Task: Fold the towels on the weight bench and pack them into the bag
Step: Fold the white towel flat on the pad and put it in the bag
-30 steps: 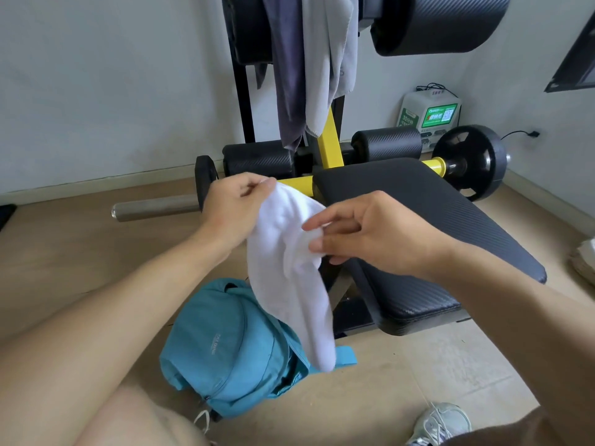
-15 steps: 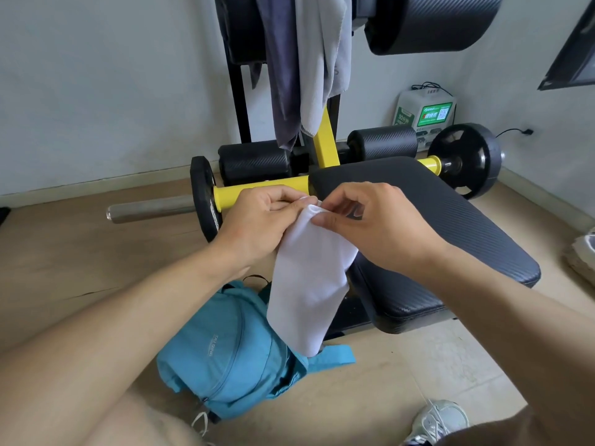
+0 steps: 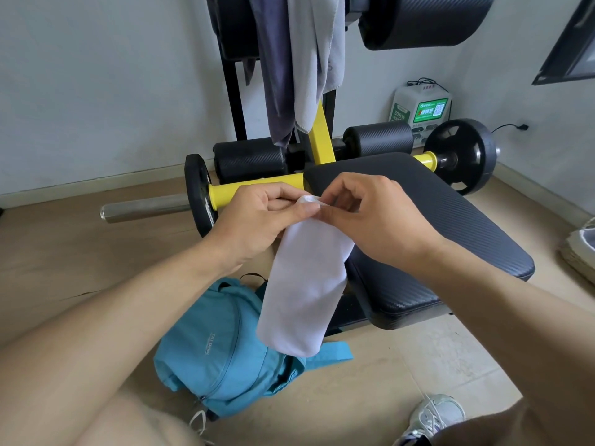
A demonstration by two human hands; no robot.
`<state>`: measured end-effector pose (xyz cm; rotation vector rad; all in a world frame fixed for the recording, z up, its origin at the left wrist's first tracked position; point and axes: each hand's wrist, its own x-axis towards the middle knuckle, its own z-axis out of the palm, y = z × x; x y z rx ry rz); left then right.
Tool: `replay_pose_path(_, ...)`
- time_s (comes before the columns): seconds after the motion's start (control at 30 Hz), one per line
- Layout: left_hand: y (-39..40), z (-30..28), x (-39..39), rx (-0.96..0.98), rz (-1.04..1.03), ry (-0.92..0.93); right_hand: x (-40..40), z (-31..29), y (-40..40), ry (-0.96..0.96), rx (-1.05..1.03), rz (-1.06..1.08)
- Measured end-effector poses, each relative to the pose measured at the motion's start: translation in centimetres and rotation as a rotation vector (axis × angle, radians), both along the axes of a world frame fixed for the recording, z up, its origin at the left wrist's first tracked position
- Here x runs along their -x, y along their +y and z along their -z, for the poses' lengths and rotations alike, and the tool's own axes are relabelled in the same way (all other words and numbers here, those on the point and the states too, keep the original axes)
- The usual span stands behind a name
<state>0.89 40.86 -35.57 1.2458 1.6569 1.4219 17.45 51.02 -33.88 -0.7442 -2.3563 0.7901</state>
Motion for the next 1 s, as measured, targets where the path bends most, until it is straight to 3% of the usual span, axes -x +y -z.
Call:
replay_pose_path(0.13, 0.3, 0.1, 0.9, -0.013, -0.072, -0.018, -0.4, -0.7, 0.3, -0.166, 0.040, -0.090)
replay_pose_path(0.27, 0.2, 0.4, 2.9, -0.033, -0.146, 0.020, -1.0, -1.0, 0.8, -0.355, -0.049, -0.098)
replay_pose_path(0.57, 0.2, 1.0, 3.9, 0.000, -0.088, 0.085, -0.9, -1.2, 1.0, -0.149, -0.174, 0.064)
replay_pose_path(1.0, 0.3, 0.4, 1.9, -0.079, 0.061, 0.054, -0.1, -1.0, -0.2, -0.373, -0.236, -0.001)
